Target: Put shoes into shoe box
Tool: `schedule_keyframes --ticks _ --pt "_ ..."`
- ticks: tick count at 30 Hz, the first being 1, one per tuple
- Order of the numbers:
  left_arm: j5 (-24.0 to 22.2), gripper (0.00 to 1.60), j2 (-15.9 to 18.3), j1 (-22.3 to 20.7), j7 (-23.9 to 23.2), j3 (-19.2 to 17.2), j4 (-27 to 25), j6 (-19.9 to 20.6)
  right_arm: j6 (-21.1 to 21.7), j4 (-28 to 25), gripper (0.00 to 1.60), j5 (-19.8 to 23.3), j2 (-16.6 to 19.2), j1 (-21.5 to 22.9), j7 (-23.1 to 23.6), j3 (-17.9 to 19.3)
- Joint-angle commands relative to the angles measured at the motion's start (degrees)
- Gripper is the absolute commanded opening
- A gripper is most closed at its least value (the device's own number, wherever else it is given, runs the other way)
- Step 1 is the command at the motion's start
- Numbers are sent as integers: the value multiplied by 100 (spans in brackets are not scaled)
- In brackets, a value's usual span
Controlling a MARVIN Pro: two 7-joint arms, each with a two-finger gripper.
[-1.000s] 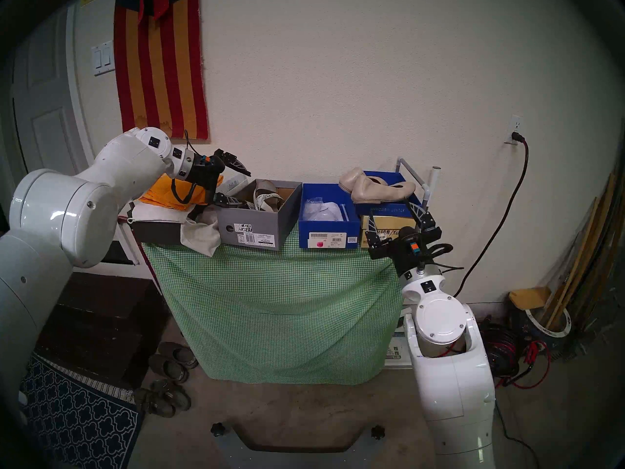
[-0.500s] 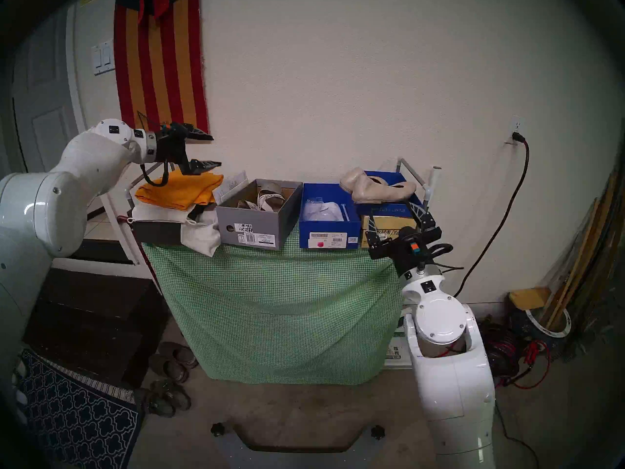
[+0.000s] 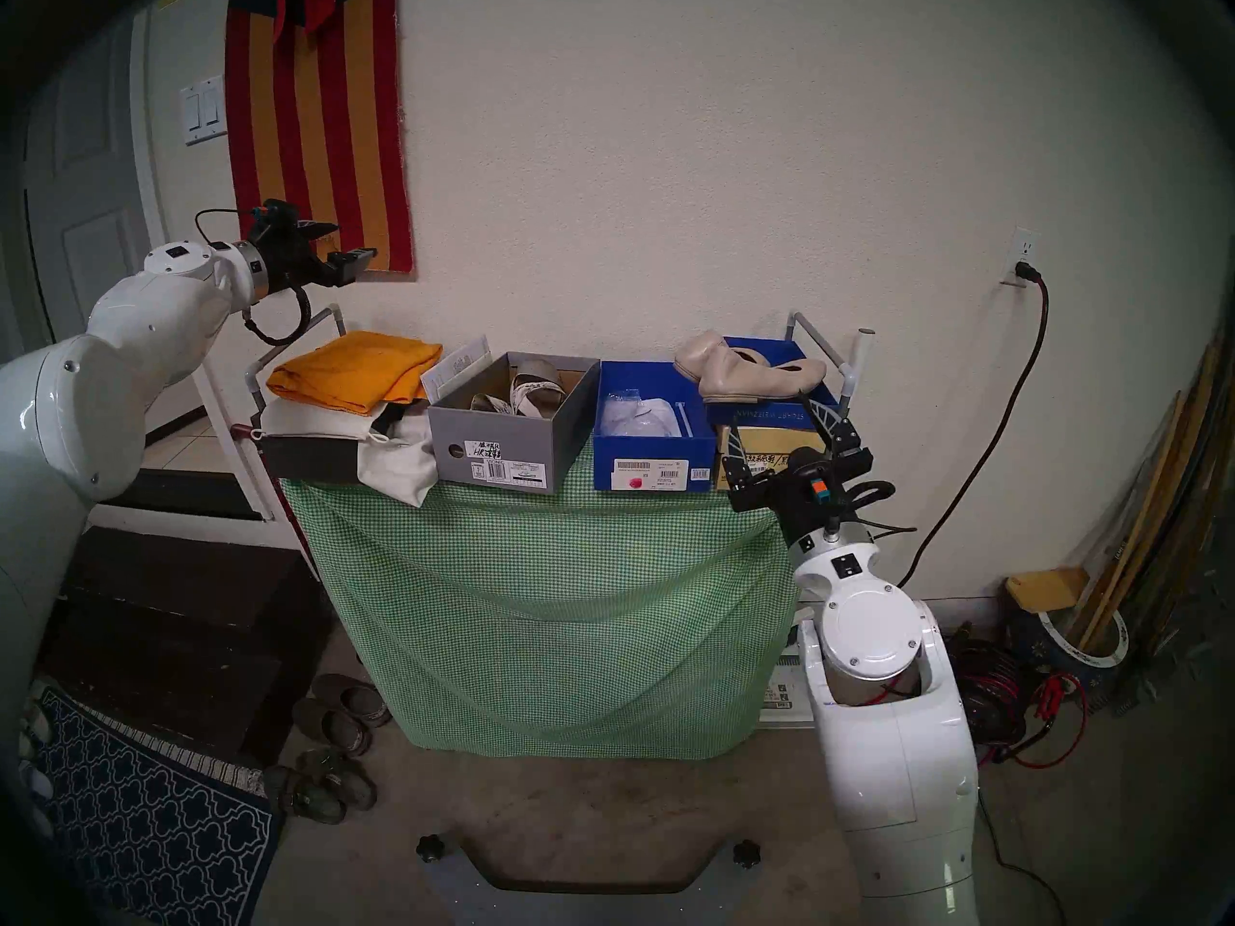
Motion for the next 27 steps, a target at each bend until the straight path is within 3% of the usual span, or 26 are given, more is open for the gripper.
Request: schedule_keyframes --ticks 1,3,5,10,15,27 --pt "-288 160 145 77 753 -399 -9 748 5 0 160 -12 13 -4 10 -5" --pt "-299 160 172 134 701 -439 -9 695 6 -1 160 -12 13 -4 11 -5" --pt "-285 160 124 273 1134 -488 -9 717 7 -1 160 -13 14 -5 12 -5" --pt "-324 160 110 226 1666 -562 -9 738 8 -2 160 -13 14 -5 12 -5" --pt "-297 160 161 79 1587 -538 -9 1088 10 -2 160 -15 16 -5 13 -6" --pt "-345 160 173 -9 1542 -602 -9 1314 9 -2 160 -14 15 -5 13 -6"
